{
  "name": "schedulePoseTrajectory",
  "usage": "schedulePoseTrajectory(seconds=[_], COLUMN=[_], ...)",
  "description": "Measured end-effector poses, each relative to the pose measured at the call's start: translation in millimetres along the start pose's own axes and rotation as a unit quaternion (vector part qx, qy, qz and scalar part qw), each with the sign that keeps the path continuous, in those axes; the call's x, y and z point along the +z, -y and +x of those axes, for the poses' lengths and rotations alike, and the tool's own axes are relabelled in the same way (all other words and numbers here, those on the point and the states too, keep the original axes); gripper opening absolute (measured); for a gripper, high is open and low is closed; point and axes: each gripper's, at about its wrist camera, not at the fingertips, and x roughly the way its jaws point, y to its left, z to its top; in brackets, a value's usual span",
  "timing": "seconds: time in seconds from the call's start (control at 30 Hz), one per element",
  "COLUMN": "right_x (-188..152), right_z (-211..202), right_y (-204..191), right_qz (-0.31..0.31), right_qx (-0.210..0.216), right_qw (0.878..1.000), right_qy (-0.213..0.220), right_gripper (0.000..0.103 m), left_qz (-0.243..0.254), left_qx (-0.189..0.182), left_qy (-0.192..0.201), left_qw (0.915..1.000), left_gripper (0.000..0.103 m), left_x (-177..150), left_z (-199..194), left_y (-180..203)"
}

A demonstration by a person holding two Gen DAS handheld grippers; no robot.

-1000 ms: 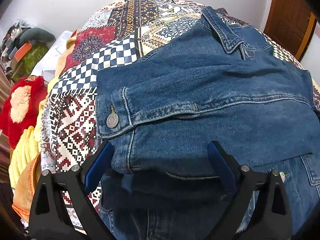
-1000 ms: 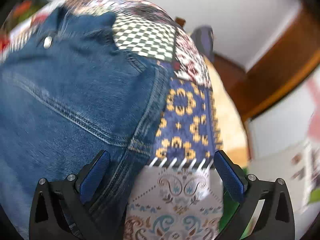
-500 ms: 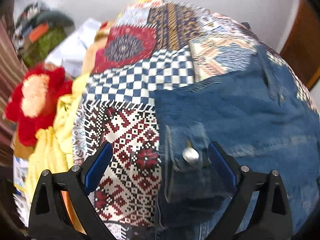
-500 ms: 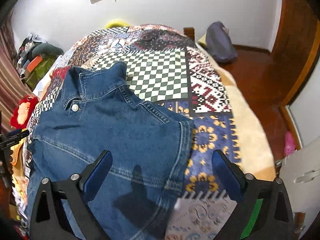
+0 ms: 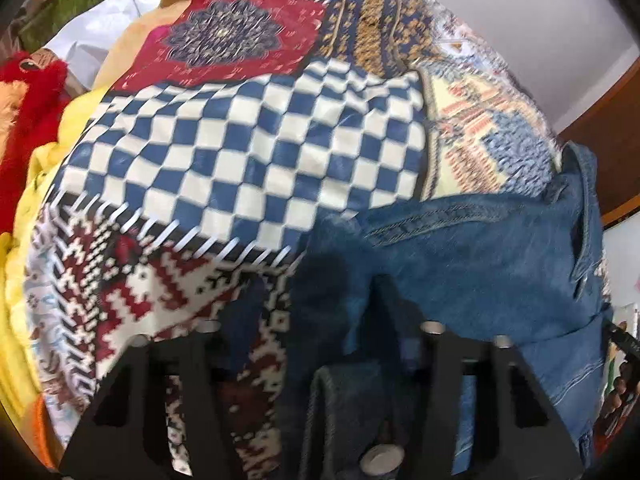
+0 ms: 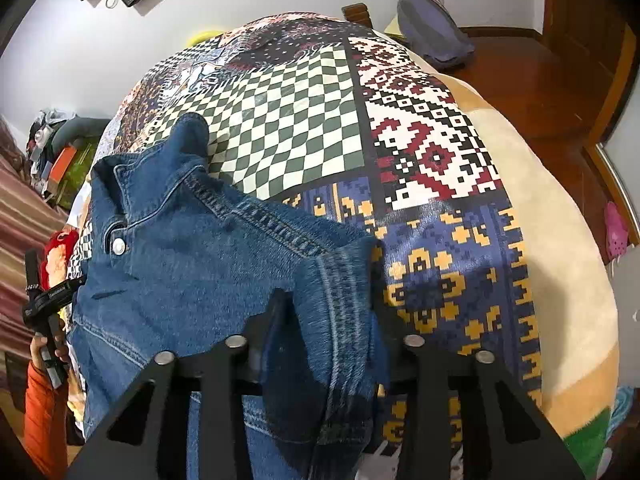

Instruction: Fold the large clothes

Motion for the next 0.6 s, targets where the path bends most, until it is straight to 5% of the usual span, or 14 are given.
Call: schedulePoseTrajectory(seconds=[0.2,0.6], right_x=[19,127], right_z=[3,66], right_y=[-23,-103], right_qz=[-0.067,-0.145], right_qx=[-0.029,-0.073], right_qw=[0.997,0.986], right_qy=[0.006,0.031], right_gripper=[0.014,0.014], left_qz=[0.044,0.014], left_qx=[0.036,0.107], left_qy=[0.036,0.043], left_qw=[0.9977,0.9932], left_gripper=[0.015,0.016], left_x=[-1,24], left_z=[-11,-16], left_y=[17,-22])
